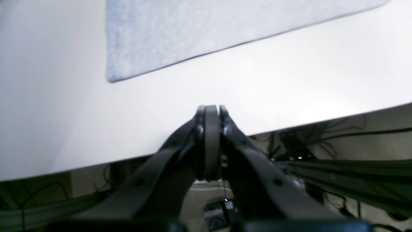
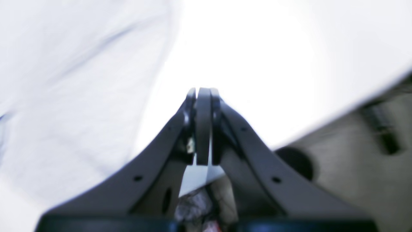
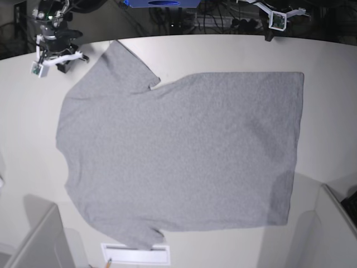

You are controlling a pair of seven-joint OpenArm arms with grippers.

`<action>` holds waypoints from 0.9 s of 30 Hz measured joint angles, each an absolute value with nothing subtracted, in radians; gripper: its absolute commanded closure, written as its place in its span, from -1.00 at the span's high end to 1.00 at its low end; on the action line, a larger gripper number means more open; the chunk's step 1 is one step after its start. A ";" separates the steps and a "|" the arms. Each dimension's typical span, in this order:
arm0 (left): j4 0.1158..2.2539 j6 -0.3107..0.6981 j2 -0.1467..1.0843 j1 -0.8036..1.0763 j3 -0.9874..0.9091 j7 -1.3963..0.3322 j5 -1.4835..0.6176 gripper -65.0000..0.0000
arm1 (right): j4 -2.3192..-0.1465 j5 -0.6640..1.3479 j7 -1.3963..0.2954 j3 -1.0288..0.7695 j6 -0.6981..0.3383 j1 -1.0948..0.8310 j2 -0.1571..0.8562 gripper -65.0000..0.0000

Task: Fold the T-shirt properly
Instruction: 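Move right gripper to the shoulder seam, left gripper to the hem corner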

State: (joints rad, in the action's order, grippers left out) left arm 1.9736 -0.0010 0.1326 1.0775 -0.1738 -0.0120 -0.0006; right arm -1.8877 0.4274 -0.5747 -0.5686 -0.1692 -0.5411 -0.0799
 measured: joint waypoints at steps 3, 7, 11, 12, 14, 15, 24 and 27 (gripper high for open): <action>1.972 -0.004 0.136 1.058 -0.173 -0.020 -0.001 -1.00 | -1.891 0.551 -0.664 -0.641 -0.197 -0.475 -0.060 -0.26; 1.973 -0.004 0.137 1.030 -0.174 -0.015 -0.001 -1.00 | -1.885 0.665 -0.825 -0.725 -0.259 -0.408 -0.067 0.27; 1.972 -0.001 0.140 1.016 -0.178 -0.026 -0.191 -0.91 | -1.835 0.685 -0.936 -0.819 -0.274 -0.293 -0.058 0.29; 1.972 0.002 0.144 1.014 -0.185 -0.025 -0.269 -0.64 | -1.803 0.684 -0.976 -0.846 -0.272 -0.265 -0.059 0.30; 1.970 0.012 0.166 1.015 -0.222 -0.028 -0.400 -0.29 | -1.746 0.677 -1.005 -0.878 -0.271 -0.230 -0.057 0.30; 1.969 0.015 0.179 1.014 -0.244 -0.027 -0.441 -0.14 | -1.718 0.677 -1.021 -0.884 -0.270 -0.216 -0.044 0.30; 1.920 0.173 0.194 0.996 -0.515 -0.057 -0.802 0.03 | -1.570 0.695 -0.983 -0.817 -0.274 -0.210 0.005 0.30; 1.906 0.178 0.183 0.950 -0.580 -0.207 -0.818 0.03 | -1.576 0.719 -0.969 -0.723 -0.286 -0.231 0.002 0.29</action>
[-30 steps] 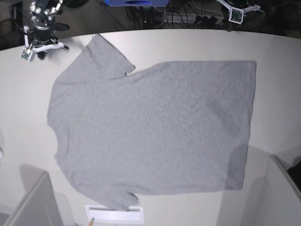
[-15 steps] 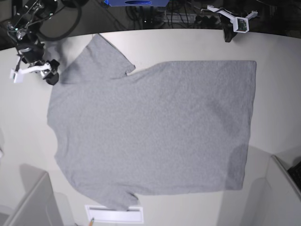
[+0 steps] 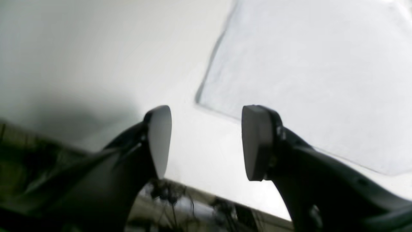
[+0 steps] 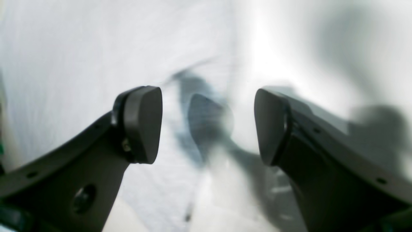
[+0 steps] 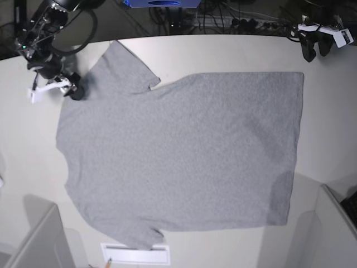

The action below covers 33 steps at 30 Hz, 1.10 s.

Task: Fold the T-shirt properly
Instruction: 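Move right gripper to the shoulder seam, left gripper to the hem corner, then lower both grippers and pinch the shirt edge at shoulder and hem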

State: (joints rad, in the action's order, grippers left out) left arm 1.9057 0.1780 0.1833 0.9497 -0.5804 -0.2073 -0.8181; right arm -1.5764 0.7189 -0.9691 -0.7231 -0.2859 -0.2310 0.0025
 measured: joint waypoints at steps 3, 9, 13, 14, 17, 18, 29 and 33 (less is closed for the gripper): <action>1.893 0.223 0.157 0.871 -0.679 -0.333 -0.856 0.03 | -1.577 0.731 -0.958 -0.686 -0.289 -0.239 -0.007 0.29; 1.768 0.395 0.070 0.723 -0.912 -0.588 -0.871 0.03 | -1.578 0.759 -0.909 -0.676 -0.298 -0.269 -0.029 0.28; 1.713 0.429 0.065 0.626 -1.011 -0.702 -0.876 0.03 | -1.581 0.760 -0.889 -0.640 -0.300 -0.284 -0.028 0.16; 1.700 0.444 0.067 0.612 -1.012 -0.705 -0.876 0.03 | -1.581 0.754 -0.889 -0.632 -0.300 -0.283 -0.027 0.00; 1.689 0.449 0.064 0.584 -1.010 -0.720 -0.876 0.03 | -1.574 0.744 -0.920 -0.628 -0.299 -0.286 -0.031 -0.71; 1.684 0.449 0.064 0.574 -1.010 -0.719 -0.876 0.03 | -1.570 0.737 -0.931 -0.628 -0.297 -0.289 -0.031 -1.00; 1.523 0.453 0.091 0.476 -0.854 -0.707 -0.848 0.03 | -1.570 0.740 -0.936 -0.626 -0.295 -0.292 -0.031 -1.00; 1.490 0.454 0.096 0.436 -0.849 -0.690 -0.826 0.03 | -1.570 0.740 -0.940 -0.626 -0.295 -0.291 -0.030 -1.00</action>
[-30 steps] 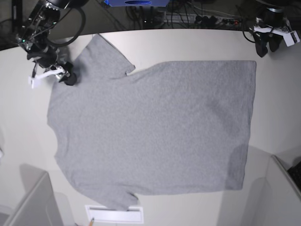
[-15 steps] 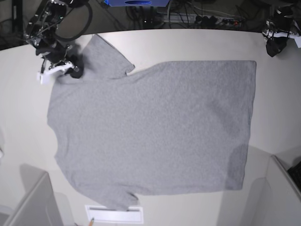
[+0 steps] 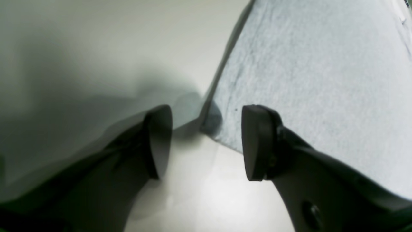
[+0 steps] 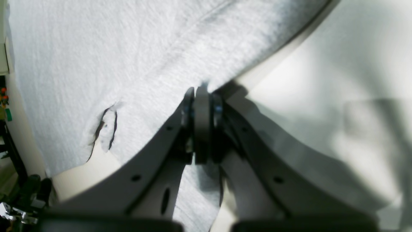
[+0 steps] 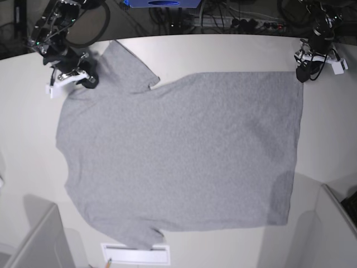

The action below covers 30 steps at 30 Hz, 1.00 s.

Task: Fold the T-shirt properly
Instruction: 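Lower both grippers and pinch the shirt edge at shoulder and hem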

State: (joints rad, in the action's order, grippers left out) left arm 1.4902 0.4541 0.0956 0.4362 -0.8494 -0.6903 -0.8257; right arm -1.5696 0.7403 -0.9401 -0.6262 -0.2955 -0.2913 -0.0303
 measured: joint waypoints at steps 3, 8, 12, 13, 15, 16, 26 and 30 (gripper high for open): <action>1.483 0.457 0.096 0.426 -0.833 -0.683 -0.827 0.03 | -1.570 0.740 -0.935 -0.626 -0.295 -0.291 -0.031 -1.00; 1.480 0.460 0.097 0.397 -0.762 -0.677 -0.829 0.01 | -1.570 0.738 -0.937 -0.626 -0.295 -0.292 -0.030 -1.00; 1.458 0.464 0.097 0.402 -0.758 -0.668 -0.843 -0.45 | -1.570 0.736 -0.934 -0.626 -0.295 -0.291 -0.030 -1.00; 1.456 0.464 0.097 0.402 -0.759 -0.668 -0.841 -0.61 | -1.570 0.737 -0.934 -0.626 -0.295 -0.292 -0.030 -1.00; 1.455 0.461 0.095 0.403 -0.764 -0.678 -0.838 -0.86 | -1.570 0.737 -0.939 -0.626 -0.295 -0.292 -0.030 -1.00; 1.455 0.460 0.096 0.404 -0.764 -0.682 -0.836 -0.96 | -1.570 0.737 -0.940 -0.626 -0.295 -0.292 -0.030 -1.00; 1.503 0.449 0.100 0.415 -0.753 -0.709 -0.812 -1.00 | -1.596 0.723 -0.947 -0.629 -0.292 -0.298 -0.031 -1.00; 1.571 0.445 0.097 0.467 -0.751 -0.719 -0.801 -1.00 | -1.630 0.706 -0.967 -0.631 -0.285 -0.315 -0.031 -1.00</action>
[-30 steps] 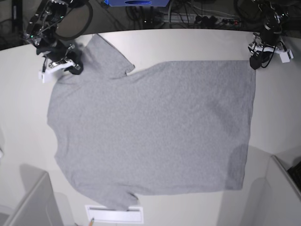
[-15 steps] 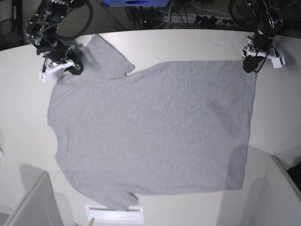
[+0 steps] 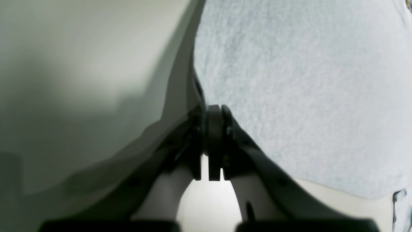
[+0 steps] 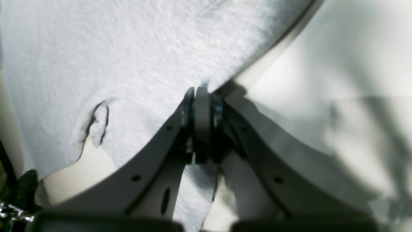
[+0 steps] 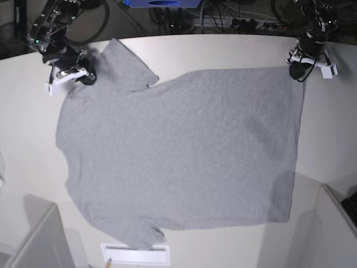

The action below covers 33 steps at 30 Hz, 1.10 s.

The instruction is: Fold the T-shirt properly

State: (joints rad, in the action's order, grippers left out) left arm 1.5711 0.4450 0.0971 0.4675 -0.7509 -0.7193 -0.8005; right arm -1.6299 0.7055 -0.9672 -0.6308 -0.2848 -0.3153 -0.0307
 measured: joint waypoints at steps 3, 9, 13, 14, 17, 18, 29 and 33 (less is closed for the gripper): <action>1.642 0.446 0.098 0.498 -0.752 -0.722 -0.799 -1.00 | -1.664 0.694 -0.974 -0.631 -0.277 -0.337 -0.033 -1.00; 1.748 0.445 0.098 0.562 -0.759 -0.722 -0.800 -1.00 | -1.746 0.682 -1.046 -0.631 -0.270 -0.364 -0.033 -1.00; 1.827 0.446 0.098 0.585 -0.752 -0.723 -0.795 -1.00 | -1.814 0.679 -1.093 -0.632 -0.270 -0.366 -0.036 -1.00; 1.842 0.448 0.097 0.585 -0.752 -0.722 -0.800 -1.00 | -1.826 0.683 -1.102 -0.633 -0.270 -0.363 -0.036 -1.00; 1.856 0.449 0.098 0.573 -0.752 -0.722 -0.801 -1.00 | -1.838 0.676 -1.140 -0.636 -0.269 -0.329 -0.036 -1.00; 1.855 0.445 0.097 0.564 -0.752 -0.726 -0.801 -1.00 | -1.838 0.680 -1.154 -0.645 -0.270 -0.312 -0.039 -1.00; 1.845 0.348 0.095 0.362 -0.752 -0.909 -0.797 -1.00 | -1.838 0.673 -1.268 -0.698 -0.270 -0.160 -0.039 -1.00; 1.844 0.313 0.094 0.339 -0.752 -0.932 -0.794 -1.00 | -1.837 0.672 -1.276 -0.692 -0.194 -0.113 -0.039 -1.00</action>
